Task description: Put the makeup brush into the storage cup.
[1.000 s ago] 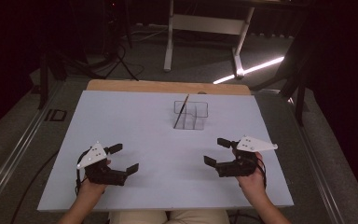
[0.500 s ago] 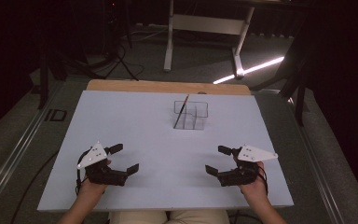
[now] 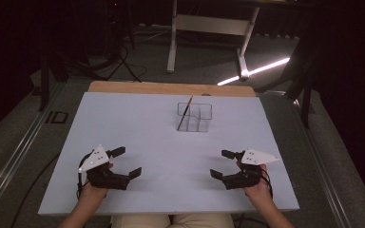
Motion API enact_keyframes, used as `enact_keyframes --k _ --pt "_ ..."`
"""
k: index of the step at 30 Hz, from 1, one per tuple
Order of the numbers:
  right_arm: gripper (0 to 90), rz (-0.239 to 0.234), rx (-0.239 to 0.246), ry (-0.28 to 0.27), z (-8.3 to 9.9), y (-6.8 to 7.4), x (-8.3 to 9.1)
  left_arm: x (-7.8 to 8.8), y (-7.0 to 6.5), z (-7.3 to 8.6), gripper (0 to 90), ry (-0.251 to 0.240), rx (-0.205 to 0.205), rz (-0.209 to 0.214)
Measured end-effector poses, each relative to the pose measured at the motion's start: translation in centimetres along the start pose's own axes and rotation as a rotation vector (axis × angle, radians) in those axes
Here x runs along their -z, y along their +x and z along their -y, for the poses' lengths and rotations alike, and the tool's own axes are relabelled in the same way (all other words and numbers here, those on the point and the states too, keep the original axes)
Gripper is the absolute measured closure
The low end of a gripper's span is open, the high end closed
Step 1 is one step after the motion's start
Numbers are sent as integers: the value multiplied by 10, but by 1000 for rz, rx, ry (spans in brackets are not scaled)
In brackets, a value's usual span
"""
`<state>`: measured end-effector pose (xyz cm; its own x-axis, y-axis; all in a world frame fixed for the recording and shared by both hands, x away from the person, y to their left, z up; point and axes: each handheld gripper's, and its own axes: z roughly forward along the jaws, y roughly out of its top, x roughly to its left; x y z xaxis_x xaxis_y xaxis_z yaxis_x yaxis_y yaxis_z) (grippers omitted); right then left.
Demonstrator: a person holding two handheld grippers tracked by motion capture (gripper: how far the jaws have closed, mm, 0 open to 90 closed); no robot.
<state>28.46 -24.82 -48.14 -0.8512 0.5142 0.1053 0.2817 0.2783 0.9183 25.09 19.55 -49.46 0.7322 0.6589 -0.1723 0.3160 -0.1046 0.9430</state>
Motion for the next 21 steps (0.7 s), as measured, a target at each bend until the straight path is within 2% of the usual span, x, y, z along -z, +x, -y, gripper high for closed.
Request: enact_keyframes --k 5,11,21 --pt "120 5 1 11 2 1 0 -2 -1 1 15 9 -5 14" --pt "134 -12 20 -3 6 -2 0 -4 -4 2 15 11 -11 34" --pt "131 -22 -13 11 10 -6 -3 -3 -4 3 15 4 -5 34"
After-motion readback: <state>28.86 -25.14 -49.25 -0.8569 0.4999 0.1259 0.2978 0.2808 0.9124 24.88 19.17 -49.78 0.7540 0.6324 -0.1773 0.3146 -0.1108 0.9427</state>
